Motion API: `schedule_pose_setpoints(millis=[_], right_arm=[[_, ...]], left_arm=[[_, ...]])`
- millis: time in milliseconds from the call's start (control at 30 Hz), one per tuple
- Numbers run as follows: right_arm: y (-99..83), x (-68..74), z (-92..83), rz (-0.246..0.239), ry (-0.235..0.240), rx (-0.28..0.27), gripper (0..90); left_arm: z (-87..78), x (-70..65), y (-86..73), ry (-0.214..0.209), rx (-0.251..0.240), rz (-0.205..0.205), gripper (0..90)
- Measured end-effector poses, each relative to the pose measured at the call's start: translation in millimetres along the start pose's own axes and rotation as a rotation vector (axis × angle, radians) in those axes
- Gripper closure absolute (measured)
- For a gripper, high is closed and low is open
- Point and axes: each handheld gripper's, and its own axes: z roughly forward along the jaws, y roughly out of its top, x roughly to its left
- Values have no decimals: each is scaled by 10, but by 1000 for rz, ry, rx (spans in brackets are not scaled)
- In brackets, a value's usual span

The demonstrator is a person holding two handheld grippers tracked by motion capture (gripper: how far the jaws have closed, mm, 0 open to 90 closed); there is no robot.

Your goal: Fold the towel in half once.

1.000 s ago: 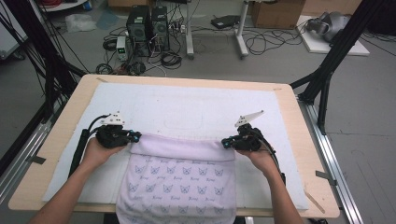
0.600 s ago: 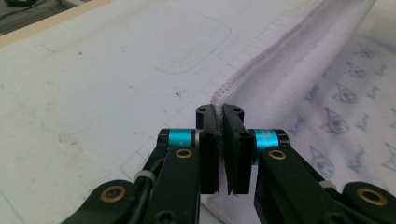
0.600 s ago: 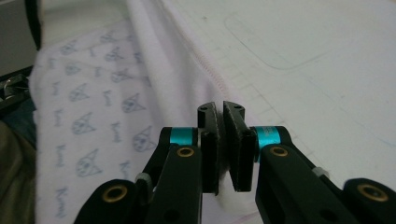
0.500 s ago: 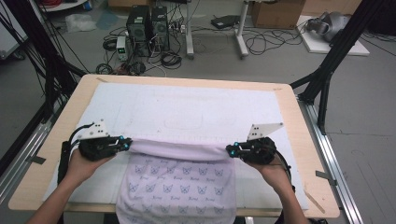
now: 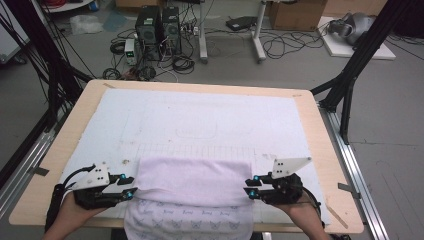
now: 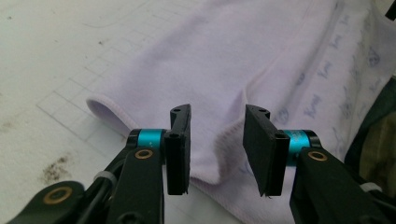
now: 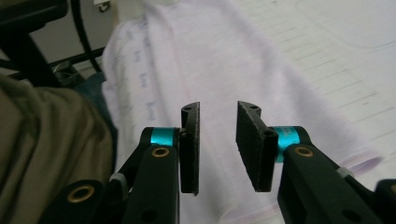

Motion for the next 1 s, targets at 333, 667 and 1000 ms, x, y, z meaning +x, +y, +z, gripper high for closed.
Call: schedule_pose_setpoints(millis=[333, 667, 1000], right_arm=[[106, -463, 266, 32, -117, 54, 613], [62, -731, 397, 45, -181, 99, 552], [-53, -858, 470, 97, -192, 118, 468]], left_arm=[[191, 339, 177, 28, -26, -46, 599], [631, 635, 214, 104, 76, -79, 433], [729, 773, 86, 81, 127, -112, 477]])
